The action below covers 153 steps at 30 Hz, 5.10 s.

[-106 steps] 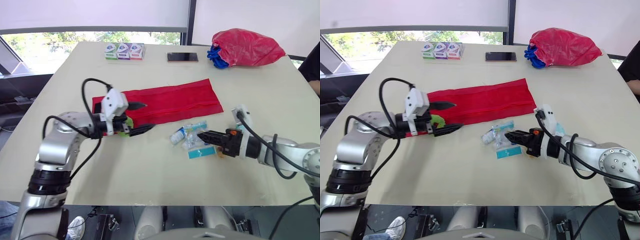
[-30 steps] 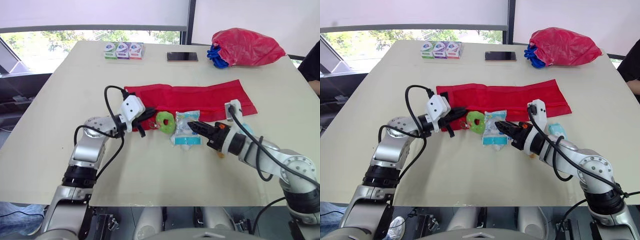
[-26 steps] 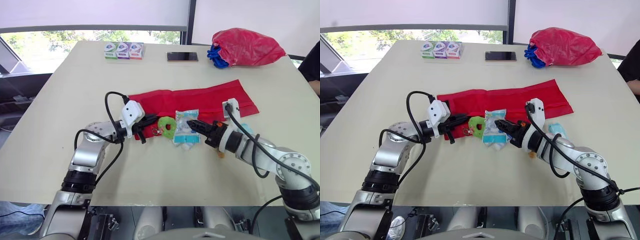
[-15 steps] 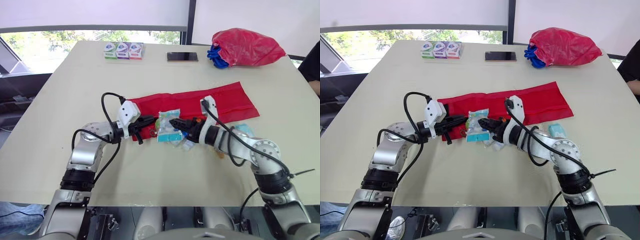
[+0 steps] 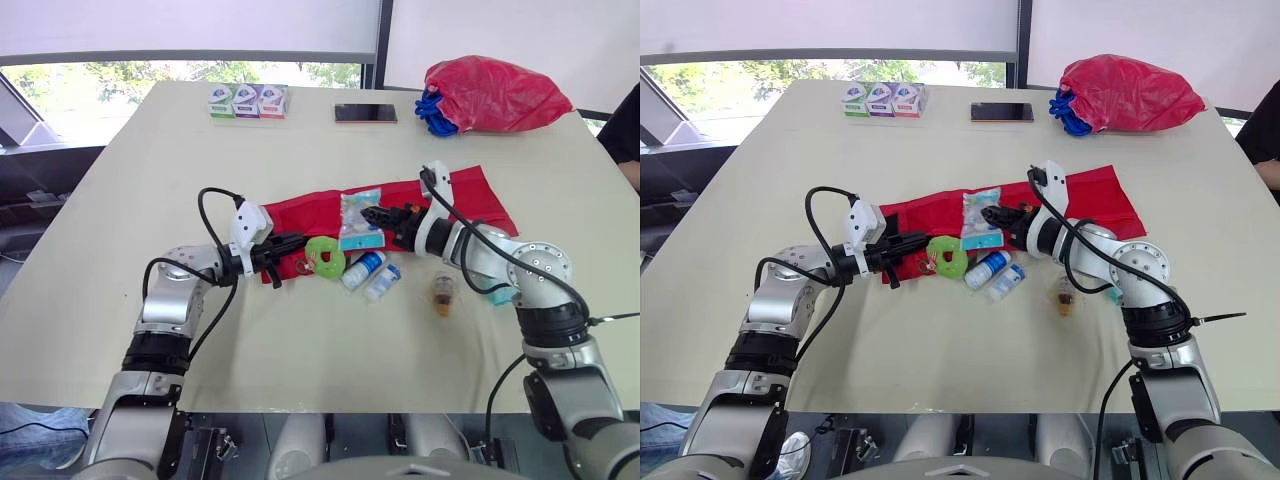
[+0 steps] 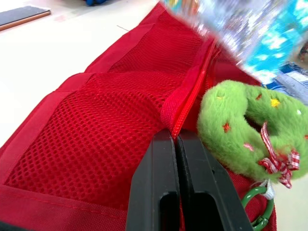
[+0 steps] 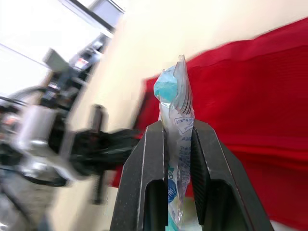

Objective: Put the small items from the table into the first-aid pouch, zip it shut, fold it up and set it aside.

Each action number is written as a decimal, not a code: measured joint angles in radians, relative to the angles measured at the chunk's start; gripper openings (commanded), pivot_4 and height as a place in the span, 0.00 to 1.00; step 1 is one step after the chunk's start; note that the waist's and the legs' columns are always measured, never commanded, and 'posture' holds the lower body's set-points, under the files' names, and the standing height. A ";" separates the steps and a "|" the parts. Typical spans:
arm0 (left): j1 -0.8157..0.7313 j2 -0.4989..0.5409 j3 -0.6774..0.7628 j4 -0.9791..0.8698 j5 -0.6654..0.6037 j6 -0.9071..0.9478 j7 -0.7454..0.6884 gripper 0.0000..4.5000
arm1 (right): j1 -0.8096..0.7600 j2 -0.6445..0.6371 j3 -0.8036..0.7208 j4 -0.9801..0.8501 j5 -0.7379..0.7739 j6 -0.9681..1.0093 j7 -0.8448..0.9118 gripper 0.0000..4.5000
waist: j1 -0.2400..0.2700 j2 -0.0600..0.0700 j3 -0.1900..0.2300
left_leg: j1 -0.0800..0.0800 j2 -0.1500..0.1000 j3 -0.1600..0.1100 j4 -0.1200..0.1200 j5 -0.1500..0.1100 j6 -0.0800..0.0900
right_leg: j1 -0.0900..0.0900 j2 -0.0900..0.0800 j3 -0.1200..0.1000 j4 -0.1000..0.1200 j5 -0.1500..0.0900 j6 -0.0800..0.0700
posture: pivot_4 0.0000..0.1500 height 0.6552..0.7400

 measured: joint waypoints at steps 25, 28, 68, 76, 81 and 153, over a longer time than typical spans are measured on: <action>-0.064 -0.012 -0.001 0.043 -0.005 0.035 -0.039 0.01 | 0.047 0.186 -0.019 -0.089 -0.105 0.257 0.150 0.03 | 0.000 0.000 0.000 | 0.000 -0.001 -0.002 0.000 0.000 0.000 | 0.000 0.000 -0.001 0.001 0.000 0.000 | 1.00 1.00; -0.062 -0.013 -0.001 0.039 -0.008 0.035 -0.039 0.01 | 0.057 0.246 -0.054 -0.037 -0.130 0.246 0.085 0.03 | -0.001 0.000 0.000 | 0.000 -0.001 -0.002 0.000 0.000 0.000 | 0.000 0.000 -0.001 0.001 0.000 0.000 | 1.00 1.00; 0.096 -0.078 0.034 -0.273 -0.148 0.291 0.123 0.01 | 0.093 0.496 -0.150 0.167 -0.205 -0.028 -0.075 0.03 | -0.002 0.001 0.000 | 0.001 -0.001 -0.003 -0.001 0.000 0.000 | 0.001 0.000 -0.001 0.001 0.000 0.000 | 1.00 1.00; 0.122 -0.095 0.027 -0.283 -0.149 0.303 0.160 0.01 | 0.092 0.497 -0.108 0.232 -0.173 -0.154 -0.090 0.03 | -0.002 0.001 0.000 | 0.001 -0.002 -0.004 -0.001 0.000 0.000 | 0.001 0.000 -0.001 0.000 0.000 0.000 | 1.00 1.00; 0.128 -0.102 0.027 -0.283 -0.149 0.305 0.170 0.01 | 0.093 0.497 -0.090 0.235 -0.162 -0.177 -0.120 0.03 | -0.002 0.001 0.000 | 0.001 -0.002 -0.004 -0.001 0.000 0.000 | 0.001 0.000 -0.001 0.000 0.000 0.000 | 1.00 1.00; -0.016 -0.023 -0.006 -0.010 -0.145 0.237 -0.125 0.00 | 0.116 0.075 0.268 -0.240 -0.724 -0.018 0.495 0.49 | -0.003 0.003 0.002 | -0.001 -0.002 -0.007 -0.002 0.000 -0.001 | 0.000 0.000 -0.004 -0.002 0.000 0.000 | 1.00 1.00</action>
